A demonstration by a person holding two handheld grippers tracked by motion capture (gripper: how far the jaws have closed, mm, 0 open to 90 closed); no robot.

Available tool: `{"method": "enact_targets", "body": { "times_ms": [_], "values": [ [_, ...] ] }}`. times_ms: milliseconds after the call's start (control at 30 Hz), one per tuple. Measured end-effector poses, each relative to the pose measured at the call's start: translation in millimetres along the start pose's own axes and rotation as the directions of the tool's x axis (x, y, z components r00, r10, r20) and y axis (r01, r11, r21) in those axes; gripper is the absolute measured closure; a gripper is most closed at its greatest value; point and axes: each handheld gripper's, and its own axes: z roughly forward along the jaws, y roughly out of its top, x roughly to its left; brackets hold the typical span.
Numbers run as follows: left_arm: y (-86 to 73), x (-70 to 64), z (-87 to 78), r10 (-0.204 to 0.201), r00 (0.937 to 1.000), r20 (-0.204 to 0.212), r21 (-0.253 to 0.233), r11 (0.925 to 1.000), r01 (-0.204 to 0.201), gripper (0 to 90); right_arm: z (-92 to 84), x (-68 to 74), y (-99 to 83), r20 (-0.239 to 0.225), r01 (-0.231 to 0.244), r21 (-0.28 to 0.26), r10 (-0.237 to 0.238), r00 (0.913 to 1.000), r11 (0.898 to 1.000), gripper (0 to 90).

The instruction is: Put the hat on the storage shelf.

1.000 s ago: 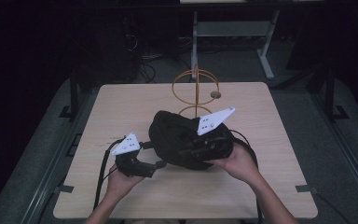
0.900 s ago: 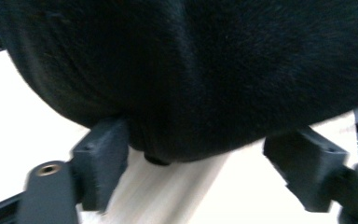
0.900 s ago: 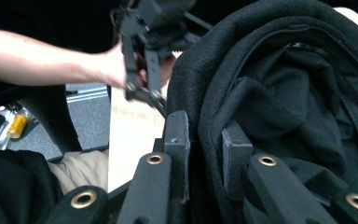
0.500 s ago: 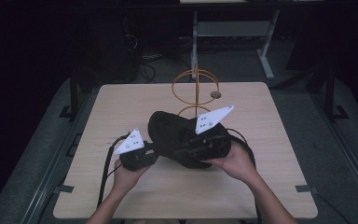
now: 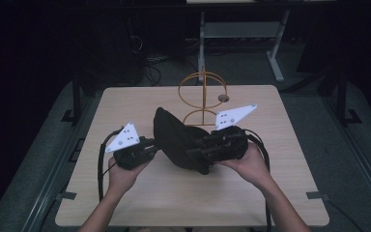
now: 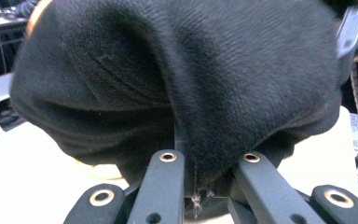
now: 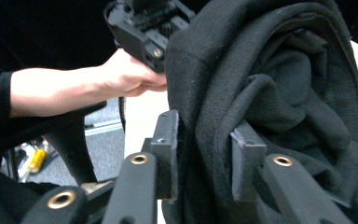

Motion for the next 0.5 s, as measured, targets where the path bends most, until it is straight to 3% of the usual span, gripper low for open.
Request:
{"method": "enact_targets", "body": {
  "times_ms": [100,200,233,333,500],
  "values": [
    [15.9,3.2,-5.0,0.013,0.9999,-0.003,0.007,0.9999,-0.013,85.4,-2.9,-1.5,-1.2,0.011,-0.004,-0.026,0.004,0.9999,1.000,53.1],
    [20.5,5.9,-7.5,0.009,0.9999,-0.005,0.004,1.0000,-0.009,85.5,-5.4,-1.9,-2.5,0.020,-0.011,-0.031,0.012,0.9997,0.999,50.1],
    [22.6,8.3,-9.6,-0.002,1.0000,-0.003,-0.003,1.0000,0.002,85.4,-8.0,-2.7,-4.9,0.045,-0.010,-0.040,0.012,0.9989,0.999,45.6],
    [26.9,16.9,-16.1,-0.040,0.9991,0.014,-0.020,0.9990,0.040,85.4,-9.9,-3.7,-9.4,0.057,-0.022,-0.036,0.024,0.9981,0.999,42.3],
    [30.0,21.8,-19.7,-0.044,0.9990,0.005,-0.009,0.9990,0.044,85.4,-11.8,-4.5,-18.1,0.088,-0.021,-0.016,0.022,0.9959,1.000,39.2]
  ]
}}
